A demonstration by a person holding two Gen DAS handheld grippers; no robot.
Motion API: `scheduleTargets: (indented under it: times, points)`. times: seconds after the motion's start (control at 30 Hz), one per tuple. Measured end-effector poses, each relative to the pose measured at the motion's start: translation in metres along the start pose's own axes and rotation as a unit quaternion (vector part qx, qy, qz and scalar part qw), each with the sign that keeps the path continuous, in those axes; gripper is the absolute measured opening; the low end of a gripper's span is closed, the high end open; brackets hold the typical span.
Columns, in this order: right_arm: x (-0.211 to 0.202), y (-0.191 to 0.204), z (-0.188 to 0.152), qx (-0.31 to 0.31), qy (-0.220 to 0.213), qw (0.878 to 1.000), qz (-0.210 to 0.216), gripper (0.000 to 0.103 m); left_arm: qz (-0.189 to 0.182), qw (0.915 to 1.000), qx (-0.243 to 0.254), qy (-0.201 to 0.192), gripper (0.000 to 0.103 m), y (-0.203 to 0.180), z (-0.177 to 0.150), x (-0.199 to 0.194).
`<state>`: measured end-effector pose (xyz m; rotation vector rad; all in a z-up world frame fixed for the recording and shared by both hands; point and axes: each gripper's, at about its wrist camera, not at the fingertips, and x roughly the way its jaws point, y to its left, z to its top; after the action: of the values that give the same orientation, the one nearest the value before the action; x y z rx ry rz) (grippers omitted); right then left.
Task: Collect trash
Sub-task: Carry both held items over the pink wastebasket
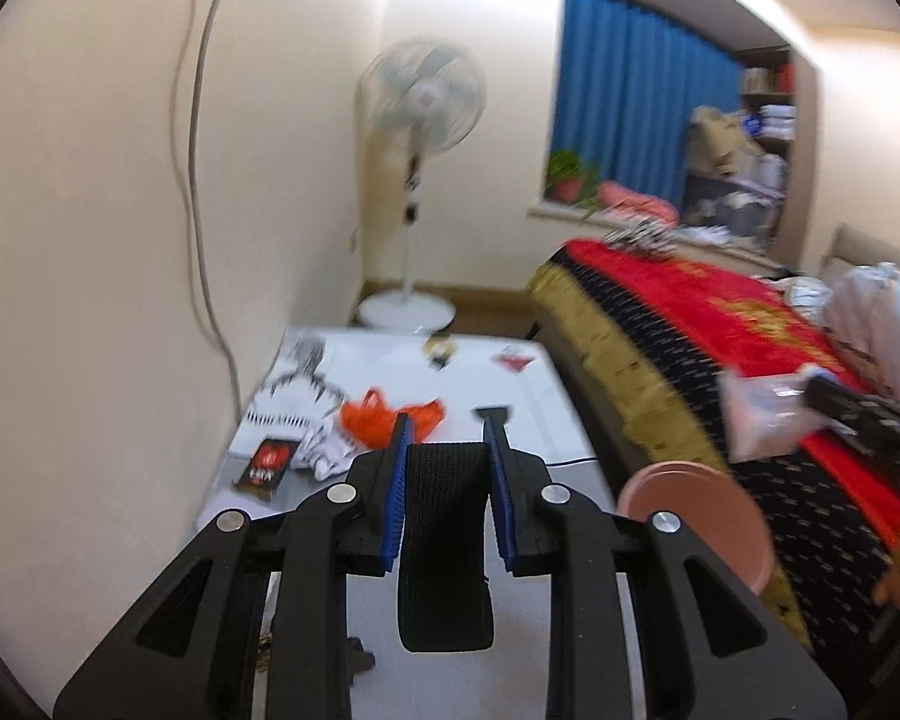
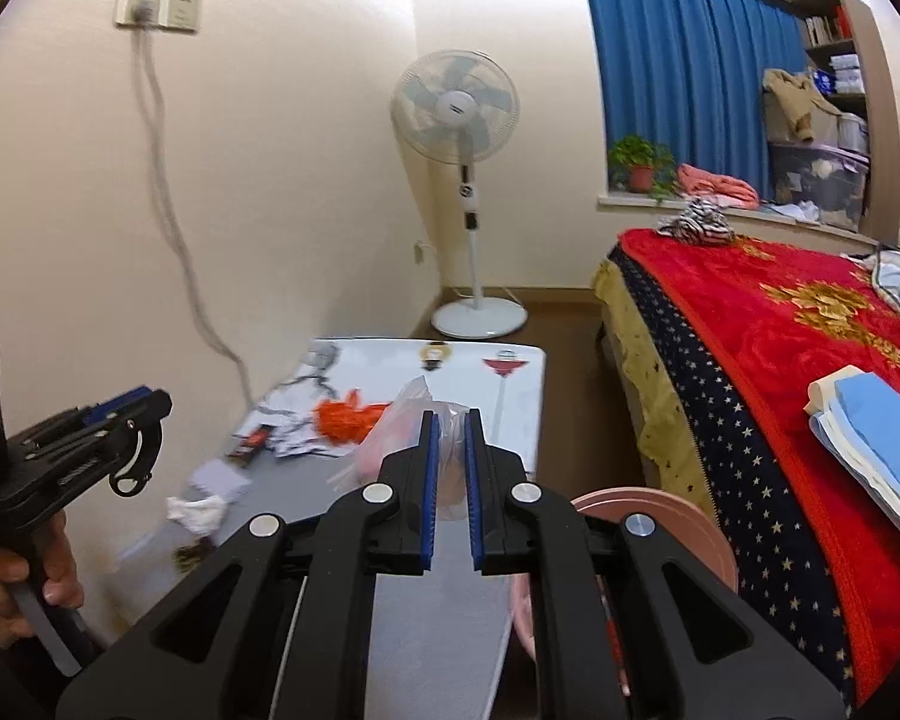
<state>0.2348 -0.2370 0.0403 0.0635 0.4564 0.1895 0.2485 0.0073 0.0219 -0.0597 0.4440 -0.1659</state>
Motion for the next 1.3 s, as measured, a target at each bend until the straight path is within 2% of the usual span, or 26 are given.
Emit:
scheduleTargets:
  times: [0.17, 0.43, 0.63, 0.8, 1.07, 1.3]
  points:
    - [-0.053, 0.029, -0.019, -0.011, 0.009, 1.0, 0.024, 0.009, -0.038, 0.999, 0.013, -0.019, 0.024, -0.012, -0.011, -0.075]
    - [-0.119, 0.058, -0.076, -0.02, 0.037, 0.999, 0.035, 0.009, -0.069, 0.9972, 0.027, -0.001, 0.024, -0.029, -0.06, -0.134]
    - [-0.143, 0.06, -0.096, -0.02, 0.038, 0.999, 0.028, 0.009, -0.097, 0.9946, 0.028, 0.026, 0.024, -0.042, -0.079, -0.141]
    - [-0.15, 0.054, -0.098, -0.017, 0.038, 0.999, 0.025, 0.009, -0.107, 0.9934, 0.035, 0.02, 0.024, -0.052, -0.079, -0.146]
    - [-0.142, 0.043, -0.096, -0.006, 0.038, 0.999, 0.019, 0.009, -0.108, 0.993, 0.041, 0.025, 0.024, -0.064, -0.078, -0.139]
    - [-0.127, 0.024, -0.092, 0.005, 0.043, 0.999, 0.006, 0.009, -0.112, 0.9918, 0.049, 0.038, 0.024, -0.077, -0.073, -0.113]
